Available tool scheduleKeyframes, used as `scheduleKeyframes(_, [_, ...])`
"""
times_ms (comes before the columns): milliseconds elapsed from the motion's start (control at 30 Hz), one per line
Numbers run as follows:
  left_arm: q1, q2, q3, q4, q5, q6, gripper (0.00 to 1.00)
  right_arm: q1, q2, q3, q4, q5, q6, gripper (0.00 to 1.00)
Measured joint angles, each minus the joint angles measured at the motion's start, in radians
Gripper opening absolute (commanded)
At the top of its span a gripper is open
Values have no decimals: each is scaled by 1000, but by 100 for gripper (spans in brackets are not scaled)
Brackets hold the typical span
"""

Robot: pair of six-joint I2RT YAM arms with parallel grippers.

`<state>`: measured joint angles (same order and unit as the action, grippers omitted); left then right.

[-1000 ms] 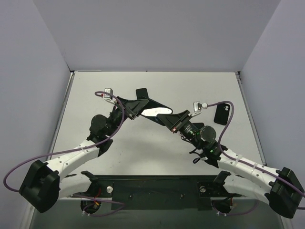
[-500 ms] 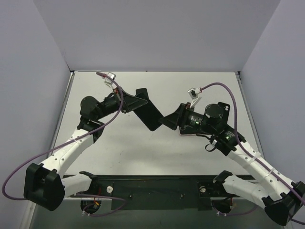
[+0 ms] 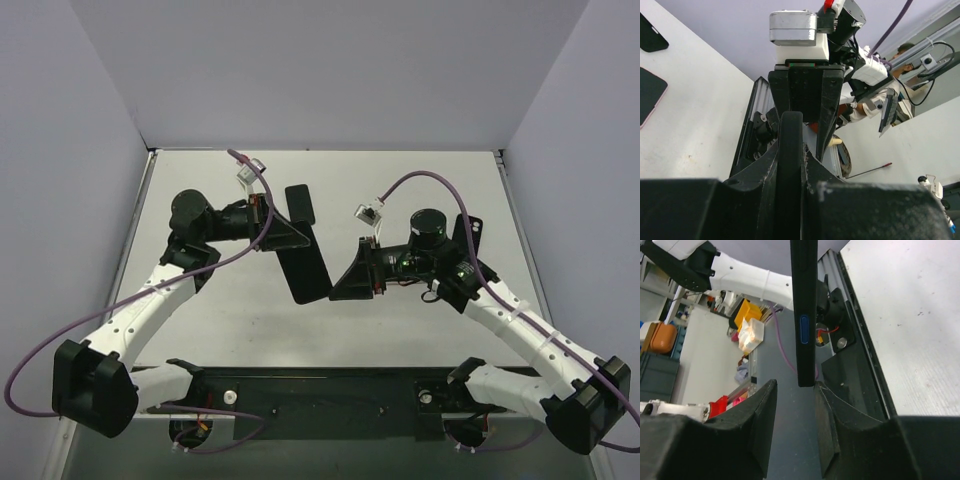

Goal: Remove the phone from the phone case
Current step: Remove the phone case from the phone.

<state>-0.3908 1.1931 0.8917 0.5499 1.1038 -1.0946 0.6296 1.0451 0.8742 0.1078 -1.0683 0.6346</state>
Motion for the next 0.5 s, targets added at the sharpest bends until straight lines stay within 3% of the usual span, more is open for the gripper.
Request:
scheduleKeyframes(300, [0,-9,45,-34,26,-1,0,67,70,31,31,-29,8,20])
scheduleKeyframes(367, [0,-11,46,-34,26,-5,0,72,76,37,34,-30,10,10])
scheduleKeyframes(400, [0,-13,46,-34,26,-10,0,72,78,37,37,-29,7,0])
scheduleKeyframes(500, [2,-17,46,-28,30,-40,0,82,79,42,41,-34,-19,0])
